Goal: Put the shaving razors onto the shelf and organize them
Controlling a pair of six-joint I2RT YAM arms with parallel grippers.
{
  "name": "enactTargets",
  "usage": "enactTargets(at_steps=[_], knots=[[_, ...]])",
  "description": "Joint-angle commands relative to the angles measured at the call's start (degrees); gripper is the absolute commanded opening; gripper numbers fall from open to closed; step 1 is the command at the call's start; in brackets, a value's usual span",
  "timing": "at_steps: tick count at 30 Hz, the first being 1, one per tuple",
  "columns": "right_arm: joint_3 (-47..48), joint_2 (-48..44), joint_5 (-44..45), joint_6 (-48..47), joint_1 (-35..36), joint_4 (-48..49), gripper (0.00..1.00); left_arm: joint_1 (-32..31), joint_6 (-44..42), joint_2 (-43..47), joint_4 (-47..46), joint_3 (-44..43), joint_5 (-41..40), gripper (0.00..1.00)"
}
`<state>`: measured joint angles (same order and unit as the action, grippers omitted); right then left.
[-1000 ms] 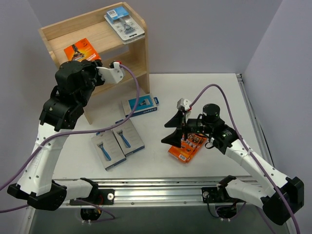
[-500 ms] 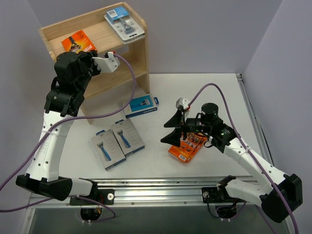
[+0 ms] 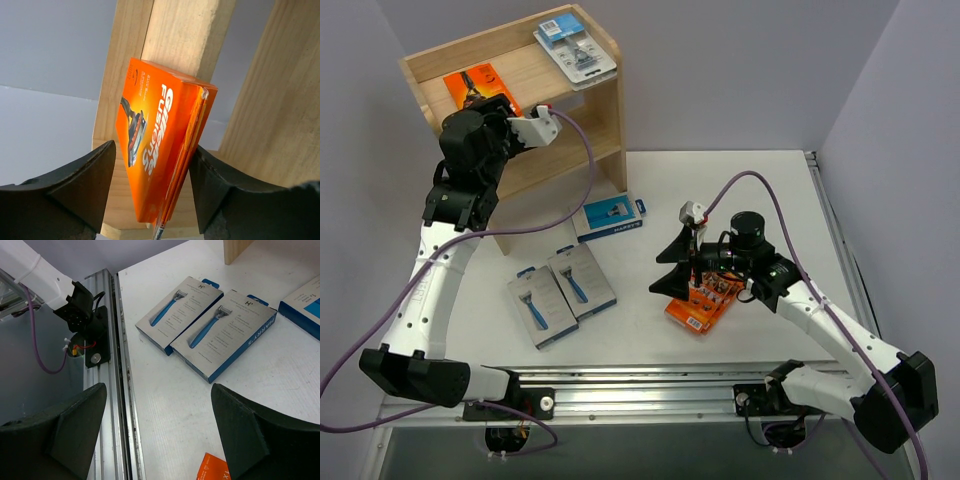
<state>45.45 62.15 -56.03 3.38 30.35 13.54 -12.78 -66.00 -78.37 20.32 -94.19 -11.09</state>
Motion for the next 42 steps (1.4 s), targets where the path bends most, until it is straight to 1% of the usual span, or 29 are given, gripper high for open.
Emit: enactTargets(at_steps=[1, 4, 5, 6, 7, 8, 9, 13, 18, 22, 28, 32, 35, 36, 38, 39, 41, 42], knots=[[-0.2, -1.2, -1.9, 0.8, -0.4, 3.3, 0.8, 0.5, 1.9, 0.5, -6.9, -1.0, -0.5, 0.69], [-0.3, -1.2, -2.1, 1.0, -0.4, 3.4, 0.8, 0.6, 3.6, 0.8, -5.8, -2.2, -0.2, 0.73], [-0.3, -1.2, -2.2, 1.0, -0.4, 3.5, 0.8, 0.6, 4.0, 0.9, -5.5, -2.4, 0.0, 0.76], [-0.4, -1.4, -2.2, 1.2, -0.4, 3.6, 0.8, 0.6, 4.5, 1.1, -5.1, -2.7, 0.3, 0.81], [-0.5, -1.6, -2.2, 1.4, -0.4, 4.0, 0.8, 0.6, 5.3, 1.5, -4.9, -2.7, 0.3, 0.89], [-0.5, -1.8, -2.2, 1.5, -0.4, 4.1, 0.8, 0.6, 5.7, 1.7, -4.7, -2.8, 0.3, 0.99], [-0.6, -1.9, -2.2, 1.5, -0.4, 4.1, 0.8, 0.6, 6.3, 1.9, -4.5, -2.8, 0.4, 0.94], [-0.6, -2.1, -2.2, 1.5, -0.4, 3.9, 0.8, 0.6, 9.0, 3.4, -2.8, -3.3, 2.3, 0.94], [-0.7, -2.6, -2.4, 1.5, -0.4, 4.0, 0.8, 0.5, 10.3, 4.1, -1.9, -4.6, 2.7, 0.94], [-1.0, -3.1, -2.5, 1.8, -0.4, 4.3, 0.8, 0.6, 11.4, 5.3, 1.2, -6.2, 4.4, 0.94], [-1.2, -3.3, -2.9, 2.1, -0.4, 4.3, 0.8, 0.5, 15.8, 8.4, 4.8, -7.1, 10.5, 0.94], [-1.1, -3.6, -3.0, 2.9, -0.5, 4.7, 0.8, 0.6, 18.3, 8.9, 6.8, -8.5, 11.1, 0.94], [0.0, -3.7, -2.0, 5.1, -0.5, 5.7, 0.8, 0.6, 25.9, 10.8, 6.7, -10.1, 15.6, 0.94], [1.3, -3.5, -1.0, 5.8, -0.5, 5.8, 0.8, 0.5, 30.8, 11.6, 4.1, -10.0, 16.3, 0.94], [3.0, -2.8, 1.4, 8.2, -0.4, 6.7, 0.78, 0.5, 36.4, 13.7, 2.2, -9.4, 18.0, 0.94], [3.7, -2.5, 1.9, 9.4, -0.3, 8.8, 0.77, 0.6, 41.0, 14.3, 0.8, -9.1, 18.6, 0.94], [6.0, -1.3, 3.9, 13.0, -0.3, 11.6, 0.75, 0.6, 45.0, 16.0, -0.4, -8.2, 17.5, 0.94], [7.0, -0.5, 4.3, 14.1, -0.3, 13.9, 0.73, 0.6, 48.6, 16.7, -1.2, -7.2, 16.1, 0.94]])
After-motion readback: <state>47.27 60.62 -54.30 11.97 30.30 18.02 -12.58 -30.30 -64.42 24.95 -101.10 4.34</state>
